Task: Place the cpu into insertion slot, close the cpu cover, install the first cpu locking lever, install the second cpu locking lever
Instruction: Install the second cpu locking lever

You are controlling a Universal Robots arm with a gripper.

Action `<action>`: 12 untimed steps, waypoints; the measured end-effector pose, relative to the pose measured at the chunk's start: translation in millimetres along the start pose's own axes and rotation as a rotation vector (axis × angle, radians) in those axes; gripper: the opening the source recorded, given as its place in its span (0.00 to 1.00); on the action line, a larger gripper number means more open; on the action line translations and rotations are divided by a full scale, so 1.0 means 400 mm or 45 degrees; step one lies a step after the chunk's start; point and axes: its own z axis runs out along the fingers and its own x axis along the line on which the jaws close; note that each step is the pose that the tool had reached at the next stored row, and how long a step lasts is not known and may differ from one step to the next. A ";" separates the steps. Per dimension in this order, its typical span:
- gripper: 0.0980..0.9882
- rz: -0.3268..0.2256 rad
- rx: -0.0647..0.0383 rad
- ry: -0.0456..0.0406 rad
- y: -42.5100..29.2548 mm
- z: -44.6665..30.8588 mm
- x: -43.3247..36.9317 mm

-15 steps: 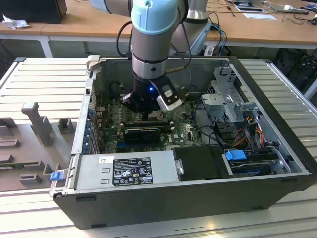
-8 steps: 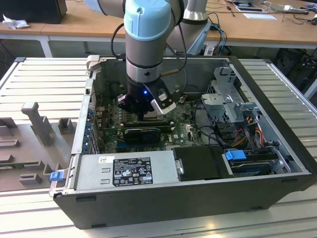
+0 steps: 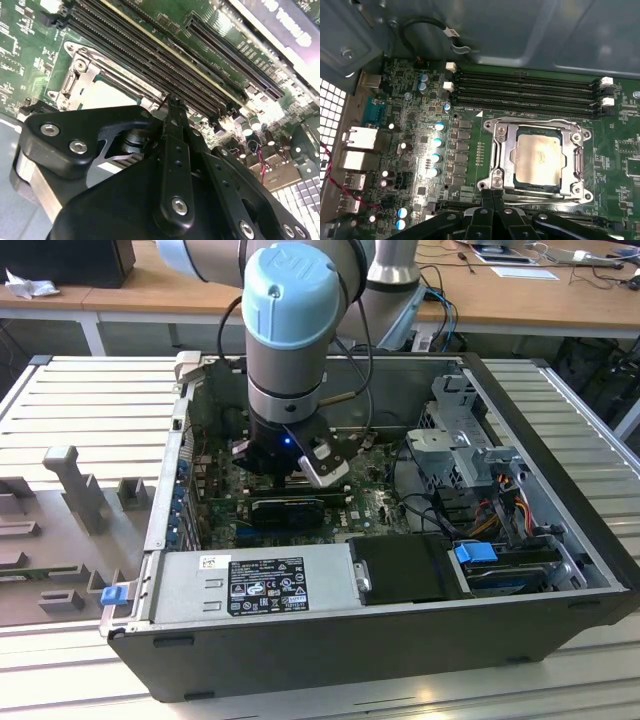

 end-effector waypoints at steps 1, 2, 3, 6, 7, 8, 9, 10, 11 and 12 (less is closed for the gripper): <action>0.01 0.000 -0.004 0.000 -0.001 0.002 0.000; 0.01 0.000 -0.010 -0.001 -0.001 0.006 0.001; 0.01 0.000 -0.014 -0.002 -0.002 0.008 0.002; 0.01 -0.001 -0.042 -0.004 -0.003 0.015 0.010; 0.01 -0.001 -0.046 -0.005 -0.003 0.018 0.011; 0.01 -0.001 -0.049 -0.005 -0.004 0.021 0.012; 0.01 -0.001 -0.052 -0.005 -0.004 0.024 0.014; 0.01 -0.001 -0.056 -0.006 -0.005 0.026 0.014; 0.01 -0.002 -0.061 -0.006 -0.005 0.028 0.014; 0.01 -0.002 -0.066 -0.007 -0.005 0.030 0.015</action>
